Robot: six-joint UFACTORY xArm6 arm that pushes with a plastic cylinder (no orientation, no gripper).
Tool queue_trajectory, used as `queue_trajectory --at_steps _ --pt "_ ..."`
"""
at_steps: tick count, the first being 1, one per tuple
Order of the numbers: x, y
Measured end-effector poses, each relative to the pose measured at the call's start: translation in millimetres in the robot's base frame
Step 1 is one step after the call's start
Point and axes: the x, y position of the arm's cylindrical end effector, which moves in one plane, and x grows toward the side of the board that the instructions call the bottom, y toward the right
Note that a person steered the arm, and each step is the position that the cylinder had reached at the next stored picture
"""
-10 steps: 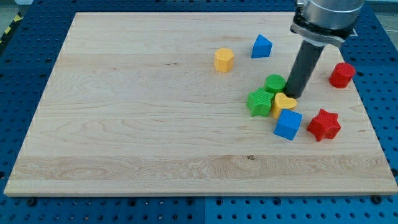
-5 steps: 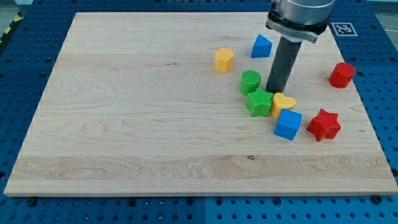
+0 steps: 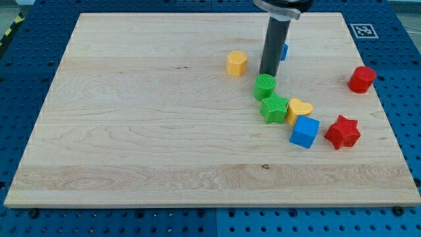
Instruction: Push the green circle slightly into the green star
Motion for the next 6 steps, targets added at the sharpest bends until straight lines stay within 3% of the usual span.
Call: queue_trajectory --at_steps 1,4,6 --pt "0 -17" --pt "69 -21" --pt "82 -24"
